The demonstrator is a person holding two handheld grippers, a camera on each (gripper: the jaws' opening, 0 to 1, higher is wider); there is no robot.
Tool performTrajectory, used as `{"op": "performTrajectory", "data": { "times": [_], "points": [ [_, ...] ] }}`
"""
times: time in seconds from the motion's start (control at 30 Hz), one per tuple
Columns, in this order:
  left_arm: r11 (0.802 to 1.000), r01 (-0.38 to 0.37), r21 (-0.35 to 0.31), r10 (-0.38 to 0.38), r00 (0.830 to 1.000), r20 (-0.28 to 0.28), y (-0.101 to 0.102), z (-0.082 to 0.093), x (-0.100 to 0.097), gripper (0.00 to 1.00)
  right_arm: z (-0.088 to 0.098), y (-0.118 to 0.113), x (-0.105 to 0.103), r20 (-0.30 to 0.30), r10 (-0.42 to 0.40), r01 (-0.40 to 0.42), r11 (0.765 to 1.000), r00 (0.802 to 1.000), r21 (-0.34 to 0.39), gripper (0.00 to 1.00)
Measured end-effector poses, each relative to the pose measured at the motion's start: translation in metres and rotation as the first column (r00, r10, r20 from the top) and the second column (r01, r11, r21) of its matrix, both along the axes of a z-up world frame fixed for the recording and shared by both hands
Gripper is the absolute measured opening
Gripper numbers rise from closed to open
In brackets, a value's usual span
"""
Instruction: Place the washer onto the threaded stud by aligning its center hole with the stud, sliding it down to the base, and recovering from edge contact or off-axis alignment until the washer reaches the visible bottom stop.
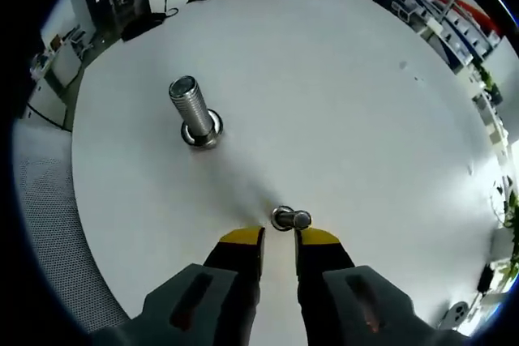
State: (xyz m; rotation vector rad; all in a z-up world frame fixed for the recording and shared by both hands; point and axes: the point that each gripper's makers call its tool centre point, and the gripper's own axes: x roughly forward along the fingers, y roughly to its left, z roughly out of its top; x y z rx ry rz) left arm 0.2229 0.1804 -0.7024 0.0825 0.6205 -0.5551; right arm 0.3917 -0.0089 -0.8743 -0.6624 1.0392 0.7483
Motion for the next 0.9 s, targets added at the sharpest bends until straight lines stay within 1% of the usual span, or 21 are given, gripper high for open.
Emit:
{"op": "performTrajectory", "data": {
  "times": [0.07,0.17,0.23,0.33,0.43,0.53,0.7,0.77,0.87,0.9],
  "points": [
    [1.0,0.0,0.0,0.0,1.0,0.0,0.0,0.0,0.0,0.26,0.002,-0.003,-0.003,-0.001,-0.003,0.003,1.0,1.0,0.001,0.17],
    [1.0,0.004,0.004,-0.004,1.0,0.001,0.0,0.0,0.0,0.26,0.005,-0.005,-0.009,-0.009,-0.039,0.04,0.999,0.999,0.019,0.18],
    [1.0,0.005,0.005,-0.005,1.0,0.003,0.0,0.0,0.0,0.26,0.005,-0.005,-0.013,-0.016,-0.046,0.046,0.999,0.999,0.024,0.19],
    [1.0,0.005,0.005,-0.005,1.0,0.003,0.0,0.0,0.0,0.26,0.006,-0.006,-0.023,-0.012,-0.017,0.017,1.0,1.0,0.011,0.2],
    [1.0,0.007,0.014,-0.007,1.0,0.006,0.0,0.0,0.0,0.26,0.008,-0.007,-0.032,-0.004,-0.012,0.012,1.0,1.0,0.013,0.21],
    [1.0,0.009,0.012,-0.009,1.0,0.011,0.0,0.001,0.0,0.26,0.005,-0.008,-0.045,-0.034,-0.008,0.009,1.0,0.999,0.018,0.22],
    [1.0,0.015,0.016,-0.015,1.0,0.012,-0.001,0.001,0.0,0.26,0.004,-0.008,-0.061,-0.055,0.027,-0.026,0.999,0.998,0.023,0.23],
    [1.0,0.013,0.013,-0.013,1.0,0.012,-0.001,0.002,0.0,0.26,0.004,-0.007,-0.062,-0.065,0.026,-0.024,0.999,0.998,0.031,0.23],
    [1.0,0.014,0.012,-0.014,1.0,0.011,-0.001,0.002,0.0,0.26,0.004,-0.011,-0.061,-0.064,0.037,-0.037,0.999,0.997,0.009,0.23],
    [1.0,0.015,0.013,-0.015,1.0,0.012,-0.001,0.002,0.0,0.26,0.003,-0.011,-0.064,-0.077,0.04,-0.04,0.999,0.996,0.004,0.23]
  ]
}}
